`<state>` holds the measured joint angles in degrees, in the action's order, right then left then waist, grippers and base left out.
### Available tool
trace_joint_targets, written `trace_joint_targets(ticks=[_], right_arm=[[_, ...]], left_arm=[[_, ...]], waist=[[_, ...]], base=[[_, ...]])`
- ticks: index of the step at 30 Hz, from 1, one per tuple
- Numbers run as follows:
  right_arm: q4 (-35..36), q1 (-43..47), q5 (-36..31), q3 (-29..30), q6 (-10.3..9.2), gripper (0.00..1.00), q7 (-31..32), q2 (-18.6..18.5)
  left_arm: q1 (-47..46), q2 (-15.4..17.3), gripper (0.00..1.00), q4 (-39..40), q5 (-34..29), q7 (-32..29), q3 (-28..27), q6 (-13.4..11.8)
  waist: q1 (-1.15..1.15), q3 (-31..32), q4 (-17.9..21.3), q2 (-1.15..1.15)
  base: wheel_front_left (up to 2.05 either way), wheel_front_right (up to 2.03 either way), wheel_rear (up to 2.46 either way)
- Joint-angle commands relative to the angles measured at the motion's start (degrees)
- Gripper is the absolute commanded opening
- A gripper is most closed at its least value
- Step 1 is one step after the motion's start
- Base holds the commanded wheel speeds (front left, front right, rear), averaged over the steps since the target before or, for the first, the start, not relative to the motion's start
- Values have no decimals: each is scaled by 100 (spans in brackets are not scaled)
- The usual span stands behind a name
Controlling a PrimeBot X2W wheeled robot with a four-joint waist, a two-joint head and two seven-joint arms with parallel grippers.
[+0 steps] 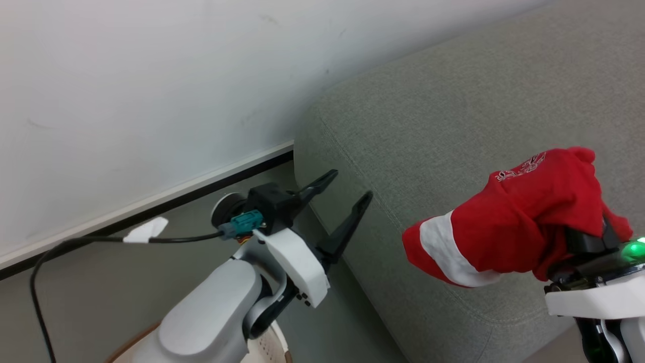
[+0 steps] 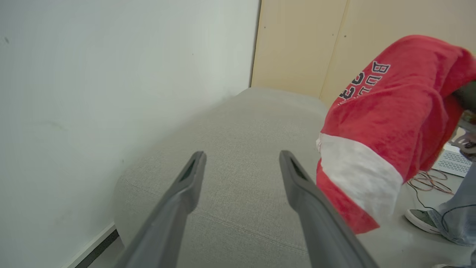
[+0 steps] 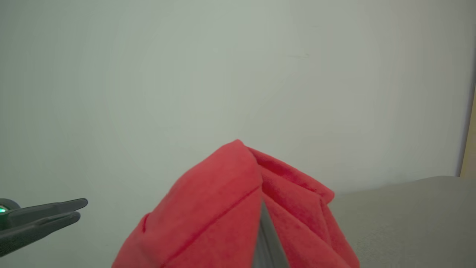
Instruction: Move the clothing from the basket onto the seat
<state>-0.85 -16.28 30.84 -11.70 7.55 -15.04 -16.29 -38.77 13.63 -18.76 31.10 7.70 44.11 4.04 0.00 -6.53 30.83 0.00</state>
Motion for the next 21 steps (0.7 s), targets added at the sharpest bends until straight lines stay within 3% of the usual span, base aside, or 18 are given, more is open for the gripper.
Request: trace_joint_targets(ticks=[1,14,21], right_arm=[[101,109,-70,91,-12,0,-19,23],[305,125,-73,357,-12,0,-19,54],[-279,-670,446,-28,-12,0,-19,-393]], left_arm=[[-64,-11,100,-69,-75,48,28,33],[-357,-142,100,-459,-44,128,212,164],[-442,-81,100,-393,-89,90,245,108]], waist=[[0,-58,38,0],[0,-296,51,0],[0,-543,18,0]], base=[[0,0,0],[0,0,0],[0,0,0]])
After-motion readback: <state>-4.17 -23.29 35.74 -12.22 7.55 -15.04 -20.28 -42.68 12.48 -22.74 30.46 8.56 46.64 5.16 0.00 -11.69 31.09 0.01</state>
